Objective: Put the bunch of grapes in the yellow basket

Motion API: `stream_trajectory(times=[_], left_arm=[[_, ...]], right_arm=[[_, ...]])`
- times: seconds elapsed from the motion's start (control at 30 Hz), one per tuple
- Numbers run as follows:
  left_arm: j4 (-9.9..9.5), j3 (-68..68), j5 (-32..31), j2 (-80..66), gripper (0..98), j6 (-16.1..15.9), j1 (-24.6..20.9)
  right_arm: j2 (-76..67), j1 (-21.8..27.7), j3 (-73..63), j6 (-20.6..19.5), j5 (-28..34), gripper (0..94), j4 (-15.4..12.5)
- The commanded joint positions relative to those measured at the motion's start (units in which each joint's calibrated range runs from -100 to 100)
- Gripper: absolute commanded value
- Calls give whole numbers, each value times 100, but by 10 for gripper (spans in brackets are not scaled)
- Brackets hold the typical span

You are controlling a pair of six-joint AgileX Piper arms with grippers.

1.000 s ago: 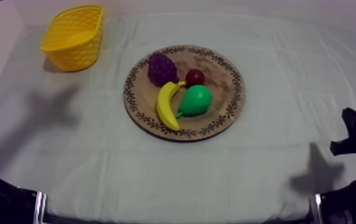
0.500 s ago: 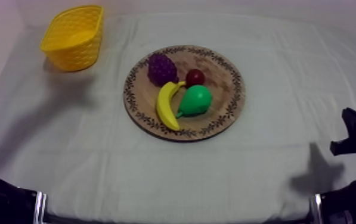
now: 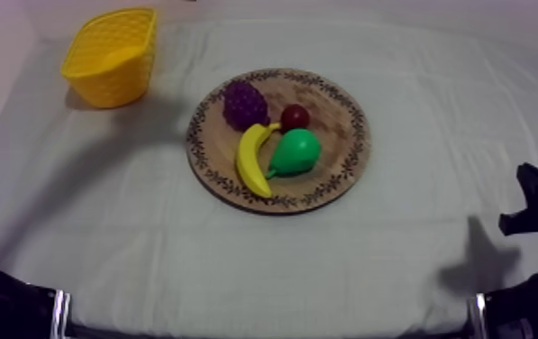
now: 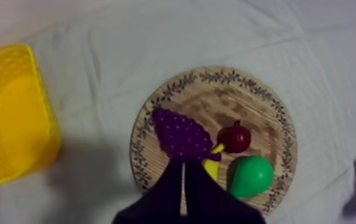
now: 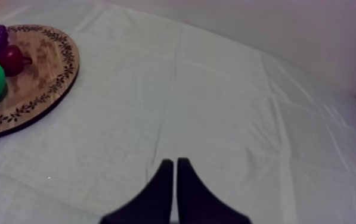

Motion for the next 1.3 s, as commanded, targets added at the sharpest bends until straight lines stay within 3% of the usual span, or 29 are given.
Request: stream_trajectory(times=[0.0, 0.2, 0.3, 0.53, 0.67, 0.87, 1.27], left_arm=[[20, -5, 26, 139, 3, 49, 8], [71, 99, 32, 274, 10, 177, 16], [116, 228, -122, 267, 69, 144, 17], [211, 730, -598, 265, 584, 144, -4], [230, 843, -664, 288, 775, 348, -29], [237, 841, -656, 343, 840, 539, -29], [243, 861, -728, 778, 834, 726, 73]], right_arm=[[2, 0, -1, 1, 0, 3, -1], [2, 0, -1, 1, 0, 3, -1], [2, 0, -1, 1, 0, 3, -1], [2, 0, -1, 1, 0, 3, -1], [2, 0, -1, 1, 0, 3, -1], [2, 0, -1, 1, 0, 3, -1], [2, 0, -1, 1, 0, 3, -1]])
